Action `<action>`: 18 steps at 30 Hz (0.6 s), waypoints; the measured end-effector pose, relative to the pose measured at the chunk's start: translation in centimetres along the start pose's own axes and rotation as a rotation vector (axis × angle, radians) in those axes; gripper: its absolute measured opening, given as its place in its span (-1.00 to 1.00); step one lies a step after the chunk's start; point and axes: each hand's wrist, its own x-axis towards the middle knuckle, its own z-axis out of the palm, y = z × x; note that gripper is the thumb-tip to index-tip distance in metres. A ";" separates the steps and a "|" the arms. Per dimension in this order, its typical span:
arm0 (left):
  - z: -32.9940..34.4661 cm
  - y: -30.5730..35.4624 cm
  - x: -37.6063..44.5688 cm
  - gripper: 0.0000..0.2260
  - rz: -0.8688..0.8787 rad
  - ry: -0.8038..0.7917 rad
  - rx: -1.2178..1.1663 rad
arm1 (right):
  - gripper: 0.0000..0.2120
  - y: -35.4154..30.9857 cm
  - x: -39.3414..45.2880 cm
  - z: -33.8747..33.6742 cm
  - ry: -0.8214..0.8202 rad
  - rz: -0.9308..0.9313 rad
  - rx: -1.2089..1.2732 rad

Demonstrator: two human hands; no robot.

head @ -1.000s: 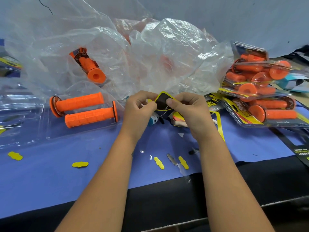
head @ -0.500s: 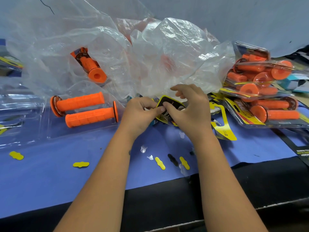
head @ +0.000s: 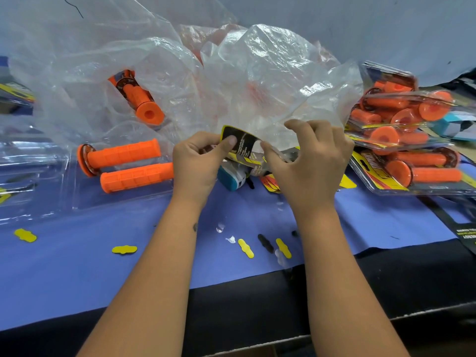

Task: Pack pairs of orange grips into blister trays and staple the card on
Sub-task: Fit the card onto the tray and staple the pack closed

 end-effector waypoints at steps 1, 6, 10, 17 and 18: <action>-0.1 0.0 0.1 -0.85 0.001 0.035 -0.016 | -0.65 0.0 0.0 0.0 0.012 -0.025 -0.005; -0.6 0.5 0.2 -0.86 0.045 0.185 -0.080 | -0.63 -0.1 -0.2 0.3 0.034 -0.096 -0.053; -1.0 1.3 0.5 -0.88 0.169 0.339 -0.032 | -0.69 0.0 -0.2 0.3 0.069 -0.009 -0.068; -1.9 3.1 1.0 -0.83 0.252 0.427 -0.052 | -0.45 0.5 0.6 0.2 0.145 0.507 0.379; -2.3 3.3 1.2 -0.83 0.239 0.418 -0.053 | -0.48 0.8 0.7 0.2 0.131 0.626 0.472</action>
